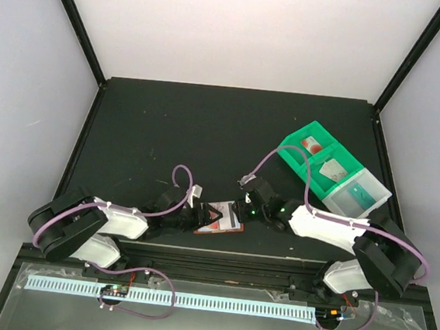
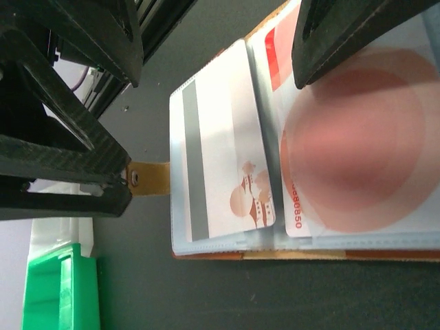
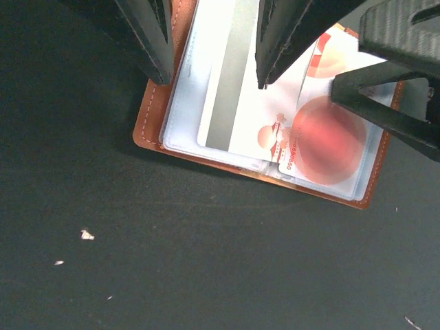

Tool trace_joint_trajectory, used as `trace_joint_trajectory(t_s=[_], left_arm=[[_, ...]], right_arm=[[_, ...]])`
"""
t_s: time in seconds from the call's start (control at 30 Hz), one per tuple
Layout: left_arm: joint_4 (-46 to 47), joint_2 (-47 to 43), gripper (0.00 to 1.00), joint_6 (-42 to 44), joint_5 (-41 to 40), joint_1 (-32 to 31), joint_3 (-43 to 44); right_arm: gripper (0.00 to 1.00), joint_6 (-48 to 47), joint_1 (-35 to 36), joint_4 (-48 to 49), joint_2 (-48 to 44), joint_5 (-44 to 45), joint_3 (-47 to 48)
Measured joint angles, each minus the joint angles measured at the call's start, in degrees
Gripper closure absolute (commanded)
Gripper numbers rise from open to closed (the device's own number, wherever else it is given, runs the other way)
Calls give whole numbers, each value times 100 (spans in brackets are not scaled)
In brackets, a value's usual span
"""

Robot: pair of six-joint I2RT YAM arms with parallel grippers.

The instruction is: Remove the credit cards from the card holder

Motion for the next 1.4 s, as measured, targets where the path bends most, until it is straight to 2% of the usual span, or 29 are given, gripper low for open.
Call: trace_joint_trajectory(t_s=[0.2, 0.43, 0.77, 0.93, 1.0, 1.03, 1.1, 1.2, 1.4], left_arm=[[15, -168, 38, 13, -101, -44, -127], [-330, -212, 44, 153, -262, -48, 26], [-243, -31, 45, 140, -341, -105, 90], [61, 328, 56, 57, -376, -195, 175], [199, 485, 65, 17, -382, -227, 199], [254, 562, 75, -22, -382, -243, 210], [332, 688, 86, -48, -389, -267, 225], [361, 815, 98, -101, -411, -282, 229], [332, 586, 99, -118, -452, -289, 210]], right_arm=[[68, -22, 0, 210, 122, -227, -192], [79, 7, 0, 254, 125, -374, -422], [88, 197, 0, 597, 210, -411, -787], [89, 299, 0, 911, 216, -422, -931], [90, 332, -2, 1010, 216, -424, -977], [90, 343, -2, 1056, 216, -431, -999], [90, 372, -7, 1132, 208, -435, -1043], [90, 444, -11, 1241, 179, -442, -1119], [90, 474, -11, 1307, 98, -426, -1213]])
